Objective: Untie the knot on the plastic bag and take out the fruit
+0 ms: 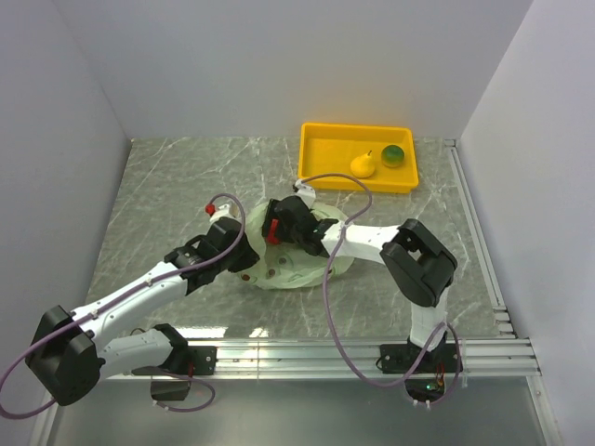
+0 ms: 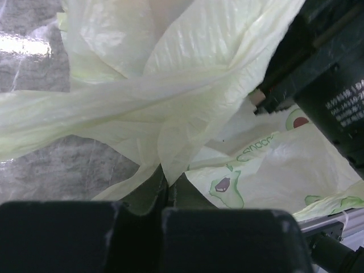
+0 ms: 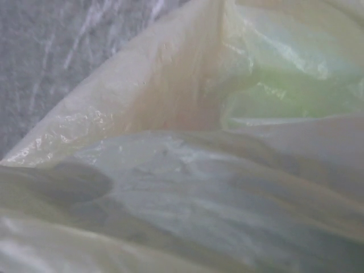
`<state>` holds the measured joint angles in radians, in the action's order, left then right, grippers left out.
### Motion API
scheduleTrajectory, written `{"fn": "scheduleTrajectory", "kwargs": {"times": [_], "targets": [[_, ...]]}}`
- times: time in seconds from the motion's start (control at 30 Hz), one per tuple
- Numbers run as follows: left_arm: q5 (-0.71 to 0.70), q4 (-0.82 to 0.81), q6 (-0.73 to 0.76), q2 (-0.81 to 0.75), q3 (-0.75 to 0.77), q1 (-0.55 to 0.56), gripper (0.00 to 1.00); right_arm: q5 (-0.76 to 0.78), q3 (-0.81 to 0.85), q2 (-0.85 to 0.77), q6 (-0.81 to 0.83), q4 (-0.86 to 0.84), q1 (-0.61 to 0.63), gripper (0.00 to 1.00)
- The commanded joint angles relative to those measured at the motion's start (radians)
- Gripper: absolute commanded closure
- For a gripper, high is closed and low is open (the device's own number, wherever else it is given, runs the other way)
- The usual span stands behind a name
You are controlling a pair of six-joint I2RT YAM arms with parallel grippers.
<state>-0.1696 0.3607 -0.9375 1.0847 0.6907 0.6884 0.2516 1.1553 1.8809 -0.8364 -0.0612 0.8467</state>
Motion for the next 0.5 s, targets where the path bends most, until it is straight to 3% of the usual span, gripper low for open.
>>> {"fn": "scheduleTrajectory", "kwargs": {"times": [0.0,0.17,0.33,0.43,0.47], "targets": [[0.033,0.004,0.031,0.012,0.053,0.007,0.99,0.061,0.067,0.055,-0.085,-0.026,0.003,0.10],[0.025,0.026,0.037,0.001,0.049,0.008,0.99,0.106,0.152,0.135,-0.151,0.076,0.000,0.12],[0.016,0.038,0.032,-0.015,0.044,0.008,0.99,0.109,0.169,0.188,-0.147,0.078,-0.005,0.22],[0.002,0.041,0.026,-0.025,0.038,0.008,0.99,0.098,0.139,0.167,-0.107,0.037,-0.005,0.40],[-0.004,0.043,0.022,-0.026,0.033,0.008,1.00,0.098,0.130,0.141,-0.092,0.023,-0.005,0.55]]}}
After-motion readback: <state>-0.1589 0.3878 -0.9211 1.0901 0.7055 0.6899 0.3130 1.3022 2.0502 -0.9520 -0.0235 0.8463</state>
